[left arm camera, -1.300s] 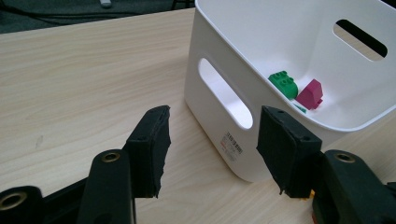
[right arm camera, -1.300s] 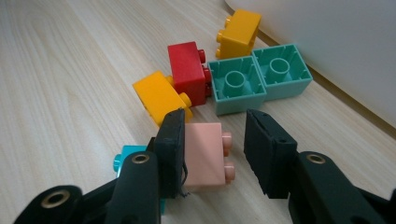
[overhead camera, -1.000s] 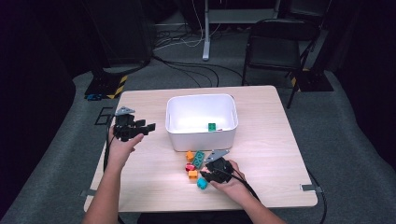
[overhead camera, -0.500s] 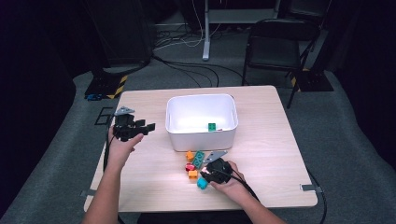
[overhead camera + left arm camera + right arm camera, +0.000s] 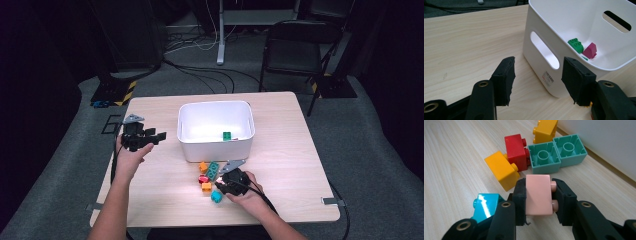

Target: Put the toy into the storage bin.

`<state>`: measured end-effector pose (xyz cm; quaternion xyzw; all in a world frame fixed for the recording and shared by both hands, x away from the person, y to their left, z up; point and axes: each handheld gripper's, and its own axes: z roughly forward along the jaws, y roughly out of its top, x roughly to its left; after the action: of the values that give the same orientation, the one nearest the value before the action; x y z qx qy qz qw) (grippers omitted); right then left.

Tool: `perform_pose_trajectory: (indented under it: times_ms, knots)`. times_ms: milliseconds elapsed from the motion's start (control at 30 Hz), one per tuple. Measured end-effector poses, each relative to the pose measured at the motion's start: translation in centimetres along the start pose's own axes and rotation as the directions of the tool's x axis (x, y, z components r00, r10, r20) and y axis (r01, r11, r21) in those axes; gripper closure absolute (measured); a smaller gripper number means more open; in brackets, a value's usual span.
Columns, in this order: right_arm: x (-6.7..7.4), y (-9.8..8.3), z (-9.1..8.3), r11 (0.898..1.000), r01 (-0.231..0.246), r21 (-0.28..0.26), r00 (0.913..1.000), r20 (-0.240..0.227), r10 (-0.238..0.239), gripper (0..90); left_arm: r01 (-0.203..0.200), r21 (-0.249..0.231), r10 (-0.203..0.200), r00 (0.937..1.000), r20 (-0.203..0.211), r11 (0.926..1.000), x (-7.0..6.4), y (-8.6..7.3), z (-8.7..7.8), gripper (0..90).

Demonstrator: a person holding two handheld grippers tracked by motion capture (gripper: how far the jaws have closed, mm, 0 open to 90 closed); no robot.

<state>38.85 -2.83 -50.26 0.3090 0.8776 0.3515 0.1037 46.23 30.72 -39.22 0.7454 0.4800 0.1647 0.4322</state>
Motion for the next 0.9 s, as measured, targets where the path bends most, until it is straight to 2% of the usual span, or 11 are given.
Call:
perform_pose_trajectory:
  times_ms: [667,700,733,900]
  knots:
    - [-0.3,0.7,-2.0,0.999,0.001,-0.051,1.0000,0.002,-0.001,65.5,-0.003,0.004,0.003,1.0000,-0.001,1.0000,0.0,0.0,0.0,43.4]
    - [-0.3,0.8,-2.2,0.999,-0.014,-0.048,0.9999,0.000,0.014,65.5,0.000,0.005,0.000,1.0000,-0.003,1.0000,-0.1,0.0,0.0,43.3]
    - [-0.4,0.8,-2.3,0.999,0.000,-0.053,1.0000,0.001,0.000,65.5,0.001,0.007,-0.001,1.0000,-0.002,1.0000,-0.1,0.0,0.0,43.3]
    - [-0.6,1.0,-2.9,0.998,-0.005,-0.065,1.0000,0.004,0.006,65.5,0.001,0.005,-0.001,1.0000,-0.004,1.0000,-0.1,0.0,0.1,43.3]
